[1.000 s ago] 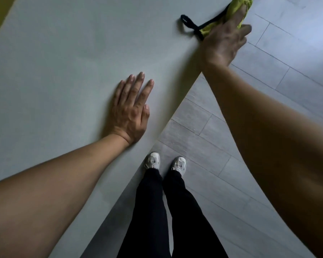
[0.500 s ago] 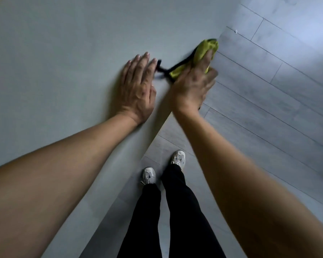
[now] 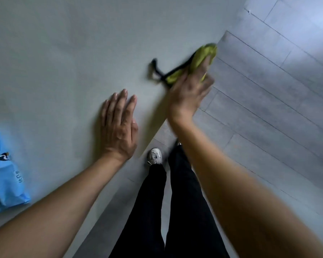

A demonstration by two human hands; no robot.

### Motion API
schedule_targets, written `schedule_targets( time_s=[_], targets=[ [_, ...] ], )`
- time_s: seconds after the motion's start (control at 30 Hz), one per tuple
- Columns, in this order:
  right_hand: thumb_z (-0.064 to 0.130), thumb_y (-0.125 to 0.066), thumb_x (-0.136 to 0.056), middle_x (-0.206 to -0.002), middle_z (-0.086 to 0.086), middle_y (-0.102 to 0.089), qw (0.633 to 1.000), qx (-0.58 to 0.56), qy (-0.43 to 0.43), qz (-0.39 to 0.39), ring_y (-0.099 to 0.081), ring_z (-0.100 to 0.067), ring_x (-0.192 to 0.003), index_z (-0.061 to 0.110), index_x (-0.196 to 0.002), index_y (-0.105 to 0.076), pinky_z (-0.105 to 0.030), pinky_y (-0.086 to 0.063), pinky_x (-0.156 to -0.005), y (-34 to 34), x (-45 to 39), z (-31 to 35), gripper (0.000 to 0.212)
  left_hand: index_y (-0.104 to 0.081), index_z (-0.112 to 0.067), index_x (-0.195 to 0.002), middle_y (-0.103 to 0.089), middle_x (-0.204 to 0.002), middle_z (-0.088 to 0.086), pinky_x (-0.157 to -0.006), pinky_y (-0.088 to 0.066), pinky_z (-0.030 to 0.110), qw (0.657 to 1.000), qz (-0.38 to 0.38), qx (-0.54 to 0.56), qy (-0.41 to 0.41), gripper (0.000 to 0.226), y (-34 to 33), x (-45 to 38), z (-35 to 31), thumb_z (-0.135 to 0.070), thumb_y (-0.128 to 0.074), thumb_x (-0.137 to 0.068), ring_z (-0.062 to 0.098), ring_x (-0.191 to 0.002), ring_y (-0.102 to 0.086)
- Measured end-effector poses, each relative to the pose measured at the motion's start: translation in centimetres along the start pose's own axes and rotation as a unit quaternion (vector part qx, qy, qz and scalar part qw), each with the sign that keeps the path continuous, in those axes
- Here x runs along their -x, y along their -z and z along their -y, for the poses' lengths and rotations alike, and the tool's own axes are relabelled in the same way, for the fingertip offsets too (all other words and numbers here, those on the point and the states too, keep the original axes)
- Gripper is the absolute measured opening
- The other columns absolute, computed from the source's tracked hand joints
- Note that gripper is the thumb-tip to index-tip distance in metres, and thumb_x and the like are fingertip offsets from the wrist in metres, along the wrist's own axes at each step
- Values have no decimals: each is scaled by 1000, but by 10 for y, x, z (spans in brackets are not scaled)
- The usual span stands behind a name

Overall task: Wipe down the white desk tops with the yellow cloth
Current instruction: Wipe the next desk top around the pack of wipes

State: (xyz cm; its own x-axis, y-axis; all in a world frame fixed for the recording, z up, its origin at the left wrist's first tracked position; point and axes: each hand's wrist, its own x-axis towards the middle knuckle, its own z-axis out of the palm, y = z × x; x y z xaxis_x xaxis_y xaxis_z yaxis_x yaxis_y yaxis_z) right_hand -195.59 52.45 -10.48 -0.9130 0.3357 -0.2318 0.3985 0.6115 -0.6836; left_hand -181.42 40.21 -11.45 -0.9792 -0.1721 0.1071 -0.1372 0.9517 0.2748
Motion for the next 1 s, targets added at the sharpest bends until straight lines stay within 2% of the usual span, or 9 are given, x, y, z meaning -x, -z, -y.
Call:
schedule_targets(
  time_s=[0.1, 0.17, 0.27, 0.37, 0.53, 0.63, 0.83, 0.9, 1.0],
  targets=[
    [31, -40, -106, -142, -12, -35, 999, 6, -18, 37, -39, -35, -127, 29, -163, -9, -52, -39, -104, -6, 81, -19, 65, -48, -9, -155, -42, -163, 15, -126, -26, 53, 1000, -23, -9, -2, 57, -6, -3, 0, -25, -36, -102, 36, -151, -38],
    [33, -38, -105, -143, -12, -34, 998, 18, -25, 47, -39, -34, -128, 29, -163, -8, -55, -41, -103, -7, 93, -21, 65, -48, -10, -155, -43, -162, 14, -126, -26, 52, 1000, -30, -9, -2, 57, -9, -3, 0, -25, -34, -102, 35, -151, -39],
    [31, -38, -106, -143, -16, -34, 1000, 7, -19, 23, -37, -36, -131, 28, -163, -10, -53, -36, -108, -6, 58, -12, 63, -48, -9, -155, -43, -163, 14, -126, -26, 54, 999, -32, 1, -6, 58, -7, -2, 1, -24, -36, -100, 36, -151, -39],
    [28, -40, -105, -139, -15, -37, 1000, 8, -18, -18, -39, -34, -127, 24, -163, -14, -44, -32, -110, -2, -14, 2, 63, -47, -8, -155, -40, -164, 15, -126, -24, 55, 999, -25, 18, -9, 58, -4, -1, 1, -23, -38, -99, 37, -152, -36],
    [28, -39, -105, -141, -11, -36, 998, 49, -12, -38, -42, -29, -128, 23, -162, -16, -42, -40, -107, 1, -78, 11, 62, -48, -8, -154, -41, -164, 15, -127, -23, 54, 999, -26, 19, -7, 59, -6, 0, 1, -18, -42, -97, 38, -152, -36],
    [27, -39, -105, -137, -11, -37, 999, 38, -13, -31, -41, -30, -126, 23, -162, -15, -43, -39, -105, 1, -45, 9, 62, -50, -8, -153, -42, -163, 16, -126, -24, 54, 1000, -22, 22, -4, 60, -5, 2, 2, -19, -44, -95, 39, -151, -38],
    [33, -38, -106, -144, -14, -34, 998, 26, 17, 58, -41, -36, -130, 29, -162, -7, -53, -41, -102, -1, 119, -31, 65, -47, -1, -153, -46, -160, 19, -126, -26, 52, 999, -20, 46, 1, 63, -1, 1, 3, -16, -44, -92, 37, -149, -41],
    [36, -37, -106, -145, -14, -33, 997, 37, 18, 71, -41, -36, -131, 29, -162, -4, -54, -42, -102, -2, 123, -37, 65, -47, 0, -153, -45, -160, 19, -127, -26, 50, 999, -23, 41, -5, 61, 3, 12, 8, -18, -41, -95, 37, -149, -41],
    [36, -36, -106, -145, -14, -33, 998, 54, 9, 43, -38, -36, -132, 30, -162, -4, -54, -41, -106, -4, 90, -30, 65, -44, -4, -156, -41, -163, 18, -127, -23, 50, 1000, -14, 24, 1, 59, 13, 60, 19, -24, -36, -101, 37, -151, -37]
  ],
)
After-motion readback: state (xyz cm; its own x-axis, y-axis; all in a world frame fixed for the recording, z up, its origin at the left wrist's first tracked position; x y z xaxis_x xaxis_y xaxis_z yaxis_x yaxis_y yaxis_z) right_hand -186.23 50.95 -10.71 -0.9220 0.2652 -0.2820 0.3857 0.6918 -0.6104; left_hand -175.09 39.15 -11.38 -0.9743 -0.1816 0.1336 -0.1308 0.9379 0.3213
